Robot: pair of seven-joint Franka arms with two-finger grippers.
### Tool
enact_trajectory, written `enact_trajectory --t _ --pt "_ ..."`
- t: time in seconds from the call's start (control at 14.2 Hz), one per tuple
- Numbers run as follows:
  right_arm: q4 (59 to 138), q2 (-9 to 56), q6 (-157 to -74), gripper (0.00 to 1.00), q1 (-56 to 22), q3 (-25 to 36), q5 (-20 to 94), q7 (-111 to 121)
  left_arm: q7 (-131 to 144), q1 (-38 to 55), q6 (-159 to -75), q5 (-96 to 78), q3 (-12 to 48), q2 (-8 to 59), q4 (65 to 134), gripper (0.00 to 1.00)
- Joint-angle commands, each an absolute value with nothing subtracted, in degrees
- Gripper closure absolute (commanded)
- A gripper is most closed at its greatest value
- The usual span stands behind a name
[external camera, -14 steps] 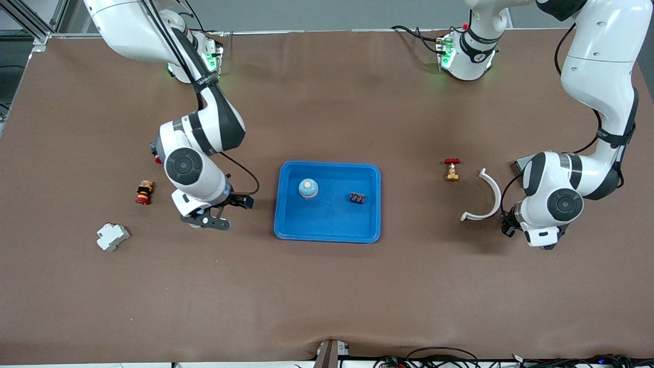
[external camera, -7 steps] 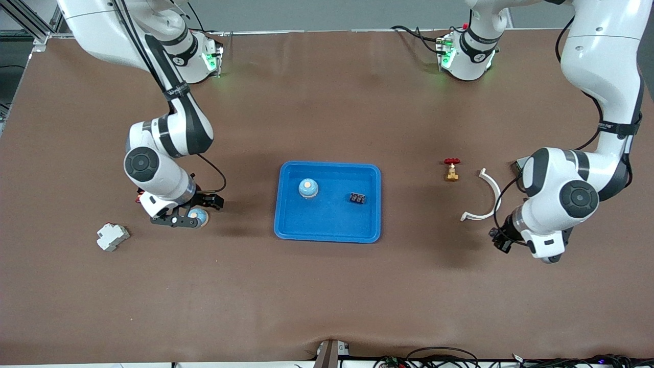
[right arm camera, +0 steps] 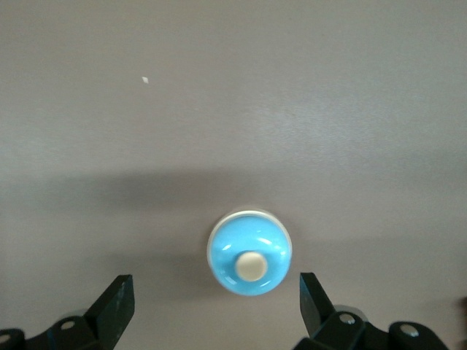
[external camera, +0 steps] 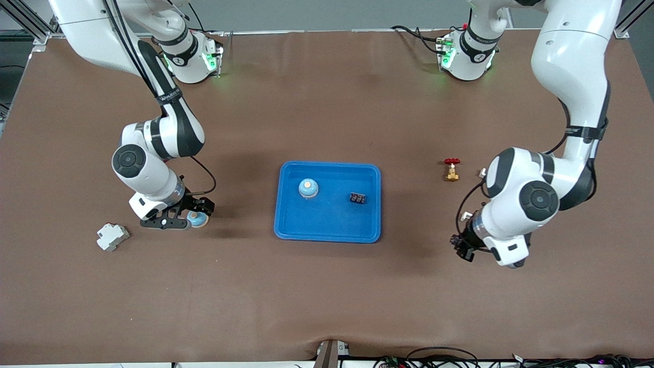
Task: Place electrolytic capacitor and blue bell in tray
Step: 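Lift the capacitor with the left gripper while the right gripper grips the bell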
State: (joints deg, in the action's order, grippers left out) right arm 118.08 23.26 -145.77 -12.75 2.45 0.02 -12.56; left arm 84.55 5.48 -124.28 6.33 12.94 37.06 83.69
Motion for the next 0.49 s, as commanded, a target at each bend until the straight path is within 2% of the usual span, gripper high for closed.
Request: enact_trajectory --t 0.0,0.21,0.42 --pt "119.9 24.0 -149.1 0.00 -10.8 1.4 -1.0 -11.2 91.5 9.1 -123.0 4.3 12.7 40.5 77.0 1.00" --pt "119.8 26.3 -151.8 0.00 -10.5 1.5 -1.0 -11.2 97.6 12.6 -125.1 3.3 12.6 41.8 75.7 1.00" --pt "119.4 28.4 -154.3 0.00 -10.4 1.5 -1.1 -11.1 105.6 16.8 -131.5 2.6 12.0 45.3 74.9 1.00"
